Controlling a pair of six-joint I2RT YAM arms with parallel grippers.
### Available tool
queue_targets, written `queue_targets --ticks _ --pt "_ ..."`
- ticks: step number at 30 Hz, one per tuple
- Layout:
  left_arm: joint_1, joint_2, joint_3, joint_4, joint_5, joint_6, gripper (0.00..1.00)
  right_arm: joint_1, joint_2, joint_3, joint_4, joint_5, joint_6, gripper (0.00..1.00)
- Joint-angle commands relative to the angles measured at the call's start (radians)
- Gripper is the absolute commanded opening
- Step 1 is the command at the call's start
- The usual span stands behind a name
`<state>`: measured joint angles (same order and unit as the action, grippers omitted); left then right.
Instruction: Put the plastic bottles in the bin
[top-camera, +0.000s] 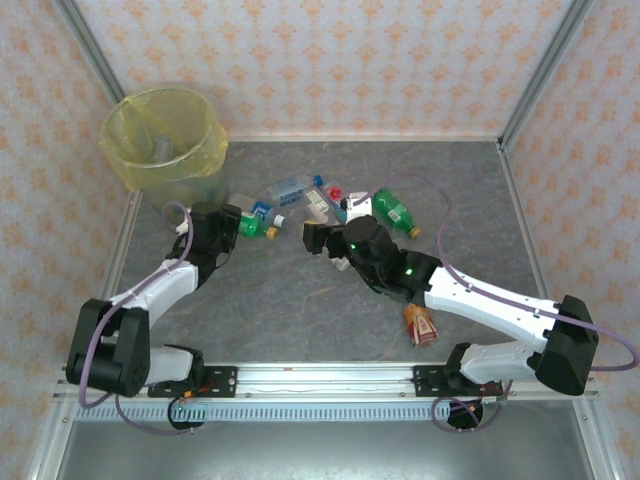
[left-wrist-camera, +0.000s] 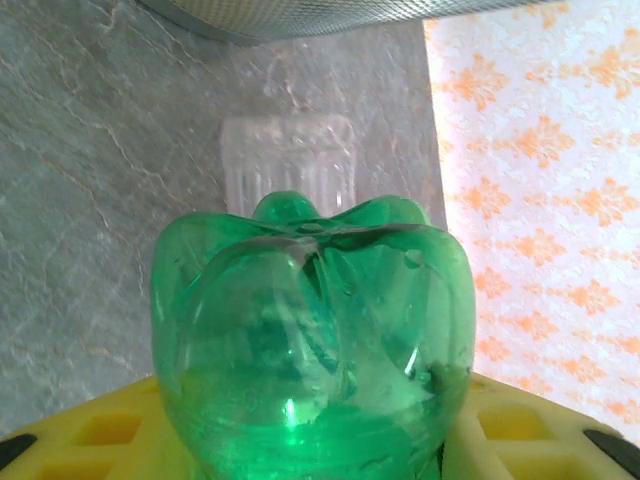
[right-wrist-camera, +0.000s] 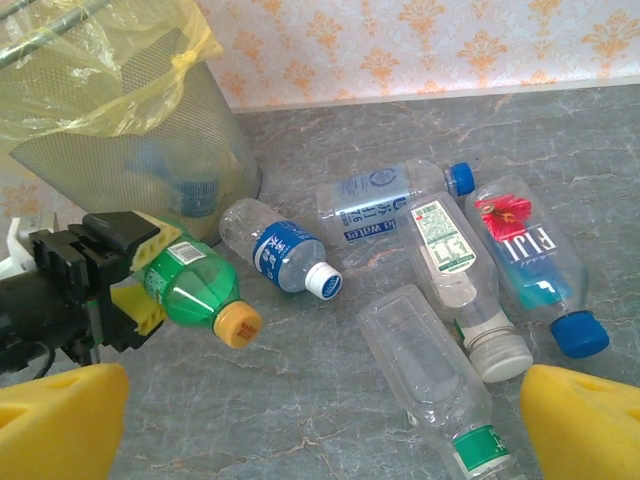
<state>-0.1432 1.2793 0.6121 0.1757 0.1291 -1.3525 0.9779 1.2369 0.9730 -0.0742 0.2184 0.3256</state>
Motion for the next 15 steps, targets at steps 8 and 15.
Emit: queue_targets --ticks 8,15 --pt "-0.106 -0.234 0.106 -0.264 -0.104 0.141 0.48 -0.005 0.001 0.059 0.013 -0.035 0.01 1.0" --pt "-0.118 -0.228 0.366 -0.386 -0.215 0.355 0.48 -0.001 0.018 0.089 0.011 -0.061 0.007 1.0"
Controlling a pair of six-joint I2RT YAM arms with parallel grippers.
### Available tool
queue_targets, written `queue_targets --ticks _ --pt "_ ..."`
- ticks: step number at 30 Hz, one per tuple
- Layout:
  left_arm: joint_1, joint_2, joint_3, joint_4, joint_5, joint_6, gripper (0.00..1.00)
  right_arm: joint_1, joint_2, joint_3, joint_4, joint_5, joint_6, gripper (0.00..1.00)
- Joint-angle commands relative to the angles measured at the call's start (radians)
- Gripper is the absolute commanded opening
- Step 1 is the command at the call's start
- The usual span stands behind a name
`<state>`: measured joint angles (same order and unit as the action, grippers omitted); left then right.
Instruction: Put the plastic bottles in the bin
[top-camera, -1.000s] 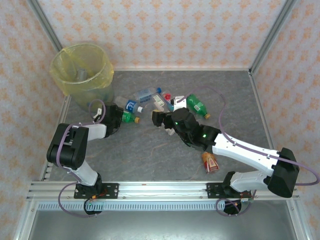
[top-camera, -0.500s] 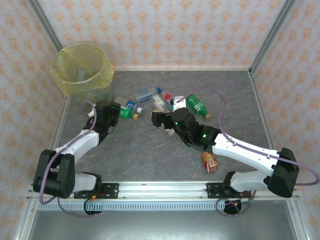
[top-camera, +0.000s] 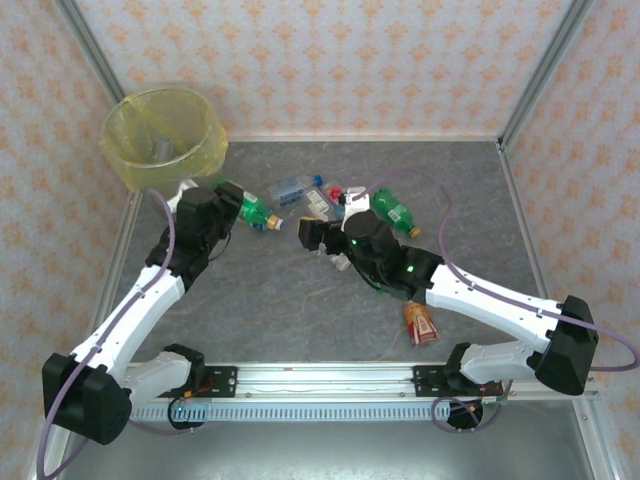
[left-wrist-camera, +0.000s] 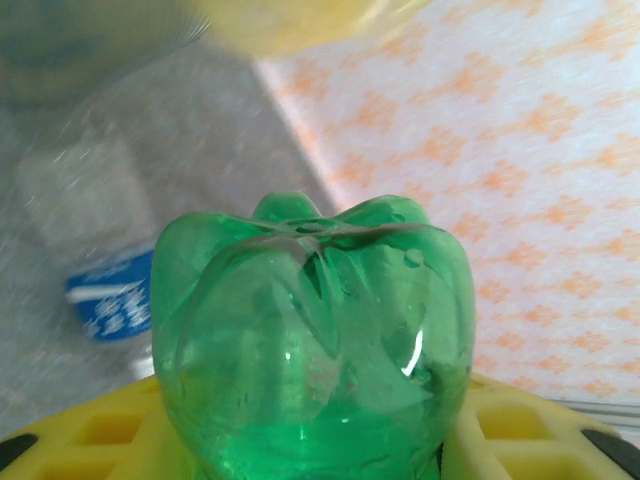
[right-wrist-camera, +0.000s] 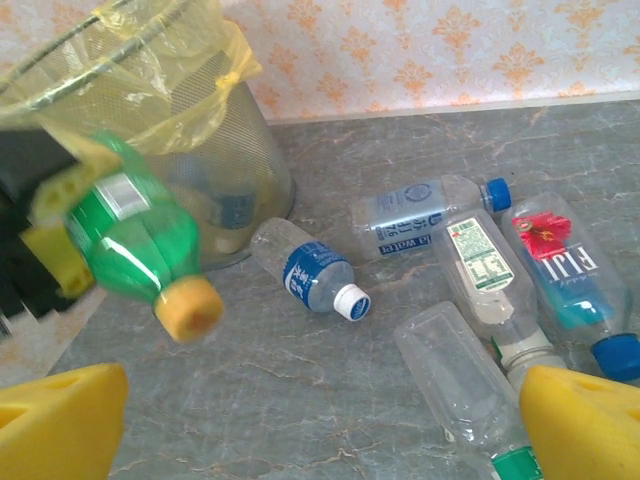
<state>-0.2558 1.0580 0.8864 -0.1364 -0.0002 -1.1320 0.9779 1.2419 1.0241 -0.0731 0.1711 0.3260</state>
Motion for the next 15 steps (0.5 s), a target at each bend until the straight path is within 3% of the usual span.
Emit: queue_targets --ticks 1,15 --pt "-0.005 0.002 0.134 -0.082 -0.103 0.176 0.48 0.001 0.014 0.042 0.008 -0.013 0.005 1.0" --pt "0.02 0.19 0.624 -0.112 -0.419 0.729 0.49 0.032 0.01 0.053 -0.002 0.001 0.008 1.0"
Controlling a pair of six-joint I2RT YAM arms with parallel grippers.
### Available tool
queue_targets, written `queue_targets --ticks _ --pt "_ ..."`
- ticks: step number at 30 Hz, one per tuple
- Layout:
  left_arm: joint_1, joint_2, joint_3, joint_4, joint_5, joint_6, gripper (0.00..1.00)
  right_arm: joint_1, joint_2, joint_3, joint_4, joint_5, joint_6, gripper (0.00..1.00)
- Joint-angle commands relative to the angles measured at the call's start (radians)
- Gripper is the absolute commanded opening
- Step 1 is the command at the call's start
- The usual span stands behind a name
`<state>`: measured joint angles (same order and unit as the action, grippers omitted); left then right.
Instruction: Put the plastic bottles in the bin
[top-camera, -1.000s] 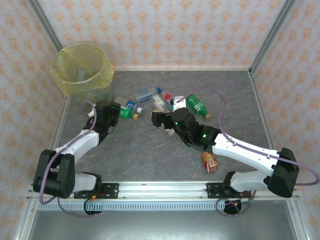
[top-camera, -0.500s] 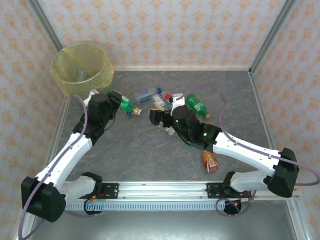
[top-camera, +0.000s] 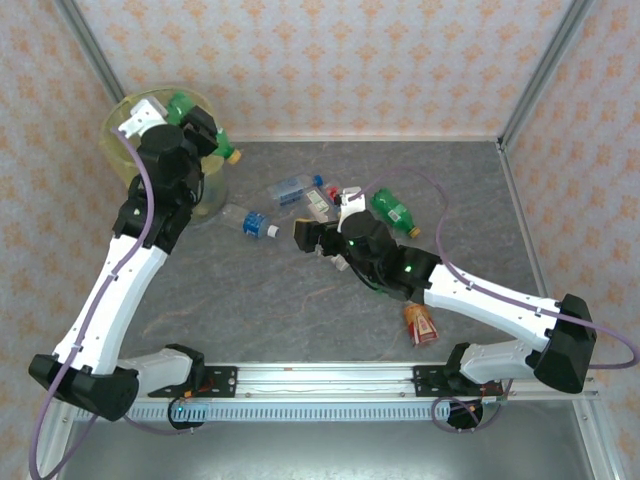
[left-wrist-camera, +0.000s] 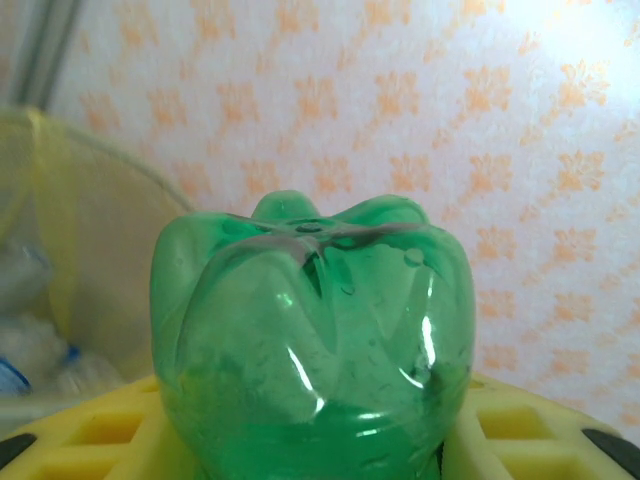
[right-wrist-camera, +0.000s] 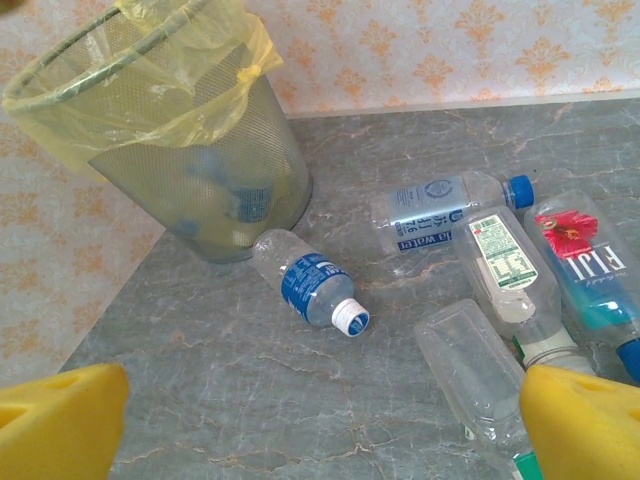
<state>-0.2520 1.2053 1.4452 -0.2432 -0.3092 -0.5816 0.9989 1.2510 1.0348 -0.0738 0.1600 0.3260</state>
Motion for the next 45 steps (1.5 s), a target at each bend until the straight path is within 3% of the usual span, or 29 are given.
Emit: queue_targets --ticks 1,7,13,21,32,34,38,45 --pt "0.033 0.06 0.089 -0.001 -0.113 0.197 0.49 0.013 0.004 0.047 -0.003 0.012 0.006 1.0" --pt "0.176 0.158 0.17 0.047 -0.057 0.238 0.49 0.031 0.049 0.063 -0.004 -0.02 -0.024 1.0" --pt "0.238 0.239 0.205 0.095 -0.067 0.316 0.49 0.052 0.155 0.096 -0.007 -0.029 -0.054 1.0" --pt "0.328 0.328 0.215 0.146 0.021 0.305 0.5 0.065 0.277 0.182 -0.015 -0.065 -0.088 1.0" --pt "0.342 0.525 0.366 0.101 0.061 0.303 0.55 0.066 0.335 0.258 -0.056 -0.046 -0.11 1.0" --pt "0.344 0.544 0.374 0.091 0.066 0.302 0.6 0.066 0.331 0.254 -0.058 -0.038 -0.107 1.0" --pt "0.344 0.565 0.409 0.041 0.086 0.286 0.99 0.067 0.325 0.242 -0.057 -0.033 -0.102 0.99" --pt "0.344 0.502 0.4 -0.011 0.132 0.254 0.99 0.066 0.324 0.239 -0.054 -0.04 -0.103 1.0"
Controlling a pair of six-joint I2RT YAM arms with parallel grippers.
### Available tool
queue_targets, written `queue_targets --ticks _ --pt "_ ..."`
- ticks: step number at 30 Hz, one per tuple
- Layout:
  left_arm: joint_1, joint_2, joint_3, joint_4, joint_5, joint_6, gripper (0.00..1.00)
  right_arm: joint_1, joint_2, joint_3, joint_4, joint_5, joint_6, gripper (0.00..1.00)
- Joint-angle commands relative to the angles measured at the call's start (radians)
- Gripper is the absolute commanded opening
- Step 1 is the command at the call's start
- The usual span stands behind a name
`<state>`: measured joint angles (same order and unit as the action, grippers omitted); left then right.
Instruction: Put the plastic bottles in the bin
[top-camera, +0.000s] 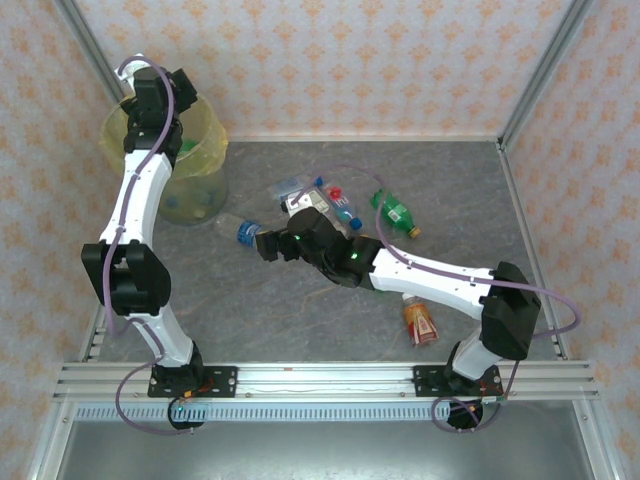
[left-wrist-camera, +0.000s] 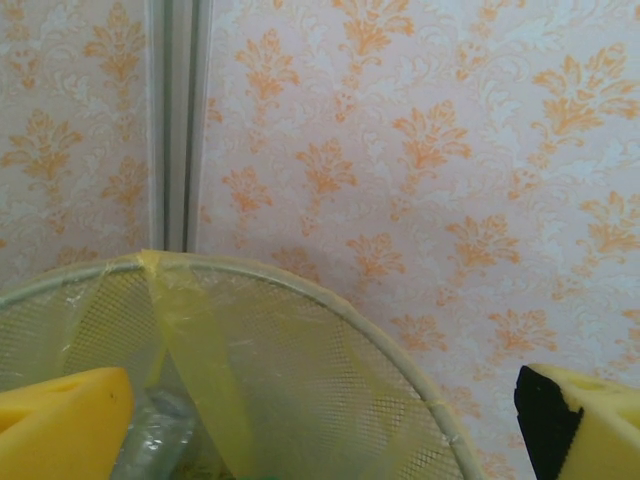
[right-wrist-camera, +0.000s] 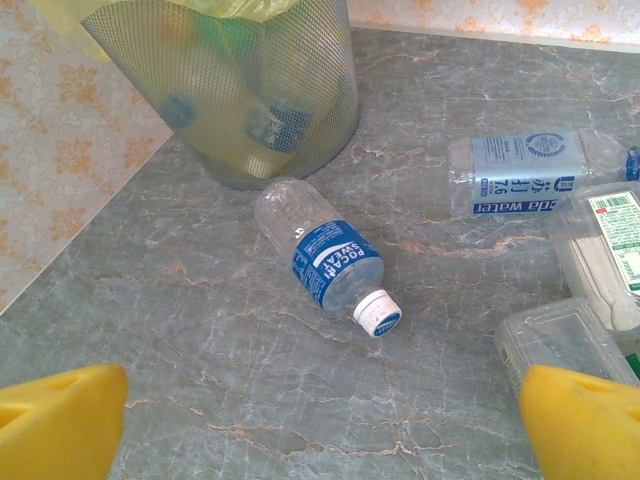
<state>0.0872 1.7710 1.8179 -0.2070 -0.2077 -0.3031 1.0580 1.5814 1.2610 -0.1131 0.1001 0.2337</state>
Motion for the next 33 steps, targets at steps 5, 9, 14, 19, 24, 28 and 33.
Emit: queue_targets --ticks 5,9,14,19,24,28,33 --pt "0.005 -0.17 -0.073 -0.036 0.125 -0.076 0.99 0.007 -0.007 0.012 -0.009 0.01 -0.008 1.0" --pt "0.005 -0.264 -0.176 -0.024 0.187 -0.151 0.98 0.009 -0.009 0.011 -0.007 0.001 -0.002 1.0" --pt "0.005 -0.376 -0.296 -0.054 0.241 -0.247 0.91 0.011 -0.024 -0.005 -0.001 -0.002 0.009 1.0" --pt "-0.009 -0.489 -0.42 -0.096 0.255 -0.315 0.85 0.011 -0.049 -0.035 0.009 0.007 0.023 1.0" --pt "-0.106 -0.586 -0.524 -0.162 0.166 -0.349 0.84 0.011 -0.073 -0.067 0.013 0.024 0.041 1.0" --pt "-0.21 -0.629 -0.606 -0.203 0.095 -0.414 0.83 0.011 -0.098 -0.099 0.013 0.049 0.054 1.0" --pt "-0.285 -0.663 -0.737 -0.211 0.055 -0.546 0.78 0.011 -0.146 -0.145 0.013 0.091 0.064 1.0"
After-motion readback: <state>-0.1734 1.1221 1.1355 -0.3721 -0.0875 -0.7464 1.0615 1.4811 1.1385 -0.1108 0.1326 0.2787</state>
